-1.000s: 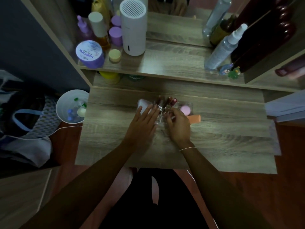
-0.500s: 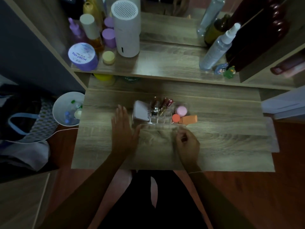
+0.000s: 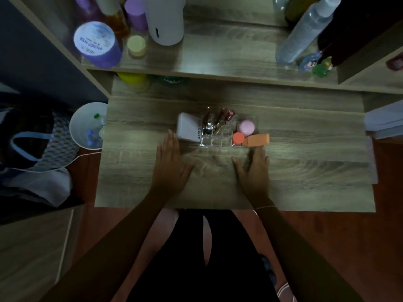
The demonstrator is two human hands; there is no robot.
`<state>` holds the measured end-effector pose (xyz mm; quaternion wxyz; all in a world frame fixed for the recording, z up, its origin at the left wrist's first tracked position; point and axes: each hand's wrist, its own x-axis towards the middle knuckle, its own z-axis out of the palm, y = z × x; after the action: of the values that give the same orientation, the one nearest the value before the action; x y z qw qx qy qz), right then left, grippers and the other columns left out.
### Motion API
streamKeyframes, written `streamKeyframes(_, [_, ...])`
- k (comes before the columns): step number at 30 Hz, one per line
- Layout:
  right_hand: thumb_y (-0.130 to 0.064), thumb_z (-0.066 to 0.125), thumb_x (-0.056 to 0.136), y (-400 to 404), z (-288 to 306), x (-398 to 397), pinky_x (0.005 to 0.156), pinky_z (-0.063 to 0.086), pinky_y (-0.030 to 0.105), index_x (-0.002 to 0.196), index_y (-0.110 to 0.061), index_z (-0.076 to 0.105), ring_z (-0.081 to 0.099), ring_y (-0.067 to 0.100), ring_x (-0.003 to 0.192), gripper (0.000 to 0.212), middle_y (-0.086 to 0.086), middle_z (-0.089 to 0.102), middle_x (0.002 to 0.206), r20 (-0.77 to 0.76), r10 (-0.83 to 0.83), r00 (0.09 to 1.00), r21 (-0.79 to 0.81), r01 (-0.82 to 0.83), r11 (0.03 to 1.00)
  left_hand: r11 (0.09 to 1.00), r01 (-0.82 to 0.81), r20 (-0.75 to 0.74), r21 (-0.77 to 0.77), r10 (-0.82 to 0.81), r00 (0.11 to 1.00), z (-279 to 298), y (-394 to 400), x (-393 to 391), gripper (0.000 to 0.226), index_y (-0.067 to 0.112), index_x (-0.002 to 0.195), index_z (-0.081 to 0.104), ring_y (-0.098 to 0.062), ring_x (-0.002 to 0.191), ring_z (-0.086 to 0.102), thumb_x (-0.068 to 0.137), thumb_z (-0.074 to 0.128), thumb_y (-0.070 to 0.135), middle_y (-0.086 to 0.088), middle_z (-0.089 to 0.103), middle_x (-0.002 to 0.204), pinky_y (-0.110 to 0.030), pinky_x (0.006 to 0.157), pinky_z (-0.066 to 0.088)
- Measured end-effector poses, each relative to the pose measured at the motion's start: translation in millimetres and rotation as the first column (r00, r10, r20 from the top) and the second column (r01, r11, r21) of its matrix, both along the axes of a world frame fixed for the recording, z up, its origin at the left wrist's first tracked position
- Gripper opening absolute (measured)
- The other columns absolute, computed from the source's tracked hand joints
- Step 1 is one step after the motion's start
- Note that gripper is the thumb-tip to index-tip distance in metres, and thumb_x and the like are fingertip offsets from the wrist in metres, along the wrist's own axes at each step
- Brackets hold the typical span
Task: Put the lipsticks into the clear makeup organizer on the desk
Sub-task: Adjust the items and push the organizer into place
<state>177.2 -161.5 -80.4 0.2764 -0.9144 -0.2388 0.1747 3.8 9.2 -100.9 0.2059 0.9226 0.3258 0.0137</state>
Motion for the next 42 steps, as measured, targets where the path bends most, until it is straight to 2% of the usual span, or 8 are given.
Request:
streamKeyframes(5, [-0.040,0.056,0.090,3,-5,-3,0.116,0.020,0.056,0.131,0.000,0.037,0.034,0.040,0.135,0.060,0.026,0.042,0.141,0.020,-0.001,1.000,-0.037,0.002,0.999,0.998,0.057,0.012,-0.020,-0.057,0.998,-6,1,-2,0.086,0.000,0.147,-0.001,-0.027,0.146,-0.002,0.093,0.028,0.059,-0.026,0.006,0.156,-0.042,0.118,0.003])
streamKeyframes(11, [-0.038,0.055,0.091,2,-9,-6,0.120,0.011,0.050,0.138,-0.001,0.032,0.025,0.041,0.141,0.065,0.026,0.038,0.146,0.030,-0.030,0.999,-0.029,0.031,0.999,0.998,0.055,0.052,-0.041,-0.053,0.997,-7,1,-3,0.084,0.002,0.147,-0.006,-0.025,0.145,-0.003,0.093,0.026,0.058,-0.027,0.006,0.156,-0.036,0.118,-0.001])
streamKeyframes(18, [-0.036,0.054,0.089,-8,-4,7,0.116,0.018,0.053,0.127,0.001,0.041,0.045,0.038,0.126,0.055,0.024,0.051,0.130,0.066,-0.044,0.997,-0.056,0.048,0.997,0.993,0.118,0.062,-0.031,-0.116,0.991,-6,-8,10,0.082,0.003,0.147,-0.006,-0.023,0.145,-0.002,0.094,0.032,0.052,-0.026,0.008,0.156,-0.042,0.118,0.007])
streamKeyframes(21, [-0.038,0.053,0.090,-17,-2,16,0.117,0.018,0.054,0.128,0.002,0.040,0.041,0.037,0.131,0.056,0.023,0.050,0.132,0.096,-0.032,0.995,-0.082,0.040,0.996,0.992,0.120,0.034,-0.043,-0.119,0.992,-5,-16,19,0.082,0.005,0.148,-0.007,-0.021,0.145,-0.003,0.094,0.028,0.055,-0.023,0.007,0.157,-0.040,0.118,0.005])
streamKeyframes(26, [-0.047,0.045,0.093,-40,-6,33,0.118,0.015,0.053,0.135,0.001,0.036,0.027,0.035,0.142,0.064,0.022,0.045,0.141,0.226,0.049,0.973,-0.240,0.007,0.971,0.989,0.144,0.006,-0.036,-0.144,0.990,-2,-34,37,0.080,0.005,0.148,-0.007,-0.023,0.146,-0.004,0.095,0.026,0.055,-0.023,0.006,0.157,-0.041,0.119,0.006])
streamKeyframes(32, [-0.054,0.043,0.092,-70,-9,51,0.115,0.020,0.056,0.141,0.001,0.031,0.033,0.038,0.139,0.075,0.024,0.042,0.145,0.315,0.075,0.946,-0.312,0.029,0.950,0.987,0.151,0.001,-0.062,-0.152,0.988,1,-57,65,0.081,0.003,0.148,0.000,-0.025,0.146,0.000,0.093,0.034,0.053,-0.023,0.005,0.157,-0.042,0.120,0.008])
streamKeyframes(36, [-0.052,0.046,0.092,-85,-7,71,0.113,0.021,0.058,0.141,0.000,0.026,0.037,0.040,0.137,0.074,0.024,0.045,0.144,0.362,0.074,0.929,-0.308,0.044,0.950,0.982,0.180,-0.020,-0.047,-0.182,0.983,5,-71,87,0.081,0.000,0.147,0.003,-0.030,0.146,0.005,0.093,0.035,0.051,-0.025,0.005,0.157,-0.041,0.119,0.008])
streamKeyframes(42, [-0.053,0.043,0.093,-111,-5,104,0.114,0.019,0.058,0.143,-0.001,0.024,0.034,0.039,0.139,0.074,0.023,0.041,0.147,0.356,0.082,0.931,-0.345,0.049,0.937,0.975,0.212,-0.036,-0.073,-0.215,0.976,14,-94,124,0.081,-0.004,0.146,0.010,-0.034,0.145,0.008,0.091,0.034,0.051,-0.028,0.006,0.155,-0.045,0.118,0.012])
